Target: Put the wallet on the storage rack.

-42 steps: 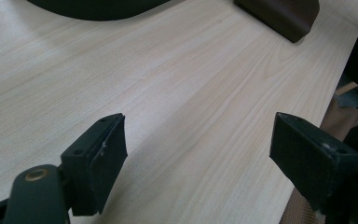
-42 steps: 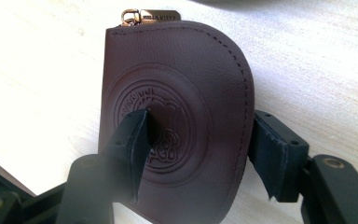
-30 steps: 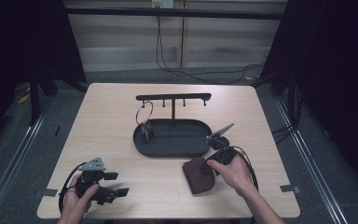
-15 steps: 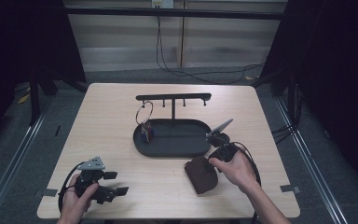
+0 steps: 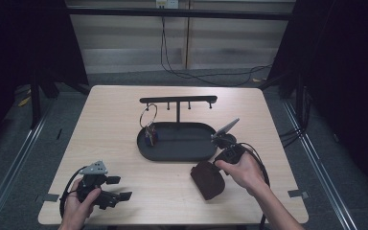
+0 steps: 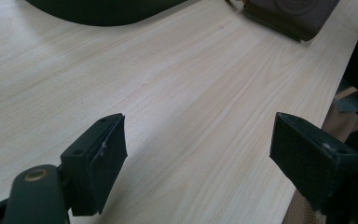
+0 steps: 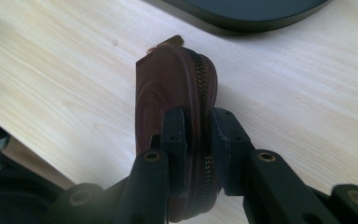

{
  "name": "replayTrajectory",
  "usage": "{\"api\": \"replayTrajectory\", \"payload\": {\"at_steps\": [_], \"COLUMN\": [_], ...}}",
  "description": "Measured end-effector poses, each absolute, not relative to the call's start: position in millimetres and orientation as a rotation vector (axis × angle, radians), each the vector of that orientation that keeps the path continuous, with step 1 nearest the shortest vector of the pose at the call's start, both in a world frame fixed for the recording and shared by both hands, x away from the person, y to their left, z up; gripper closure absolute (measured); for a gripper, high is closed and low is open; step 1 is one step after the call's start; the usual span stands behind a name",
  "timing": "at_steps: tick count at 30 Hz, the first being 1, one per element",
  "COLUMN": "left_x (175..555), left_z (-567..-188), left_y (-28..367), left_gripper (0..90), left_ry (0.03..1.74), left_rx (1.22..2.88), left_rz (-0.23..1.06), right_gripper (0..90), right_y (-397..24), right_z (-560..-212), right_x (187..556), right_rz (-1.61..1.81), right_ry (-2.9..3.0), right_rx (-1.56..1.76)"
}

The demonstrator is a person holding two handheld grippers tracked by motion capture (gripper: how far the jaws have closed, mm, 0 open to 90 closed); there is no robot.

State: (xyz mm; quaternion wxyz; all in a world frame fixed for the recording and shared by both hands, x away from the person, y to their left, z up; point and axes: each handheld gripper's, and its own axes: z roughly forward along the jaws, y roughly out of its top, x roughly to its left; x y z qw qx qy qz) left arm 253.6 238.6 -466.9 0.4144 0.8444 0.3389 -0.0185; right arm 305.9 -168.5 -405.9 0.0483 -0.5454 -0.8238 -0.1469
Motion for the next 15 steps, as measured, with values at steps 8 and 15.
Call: {"api": "replayTrajectory", "payload": {"at_steps": [8, 15], "left_x": [252.8, 252.8], "left_z": [-465.8, -465.5], "left_y": [239.1, 240.3], "left_gripper": [18.5, 18.5], "left_ry": [0.858, 0.862], "left_rx": [2.109, 2.105], "left_rz": [-0.034, -0.034], "right_gripper": [75.6, 75.6], "right_y": [-169.7, -173.6], "right_z": [-394.6, -379.0], "right_x": [303.1, 307.5], "right_rz": [-0.382, -0.323], "right_ry": [-2.538, -2.563], "right_rx": [-1.672, -1.696]}}
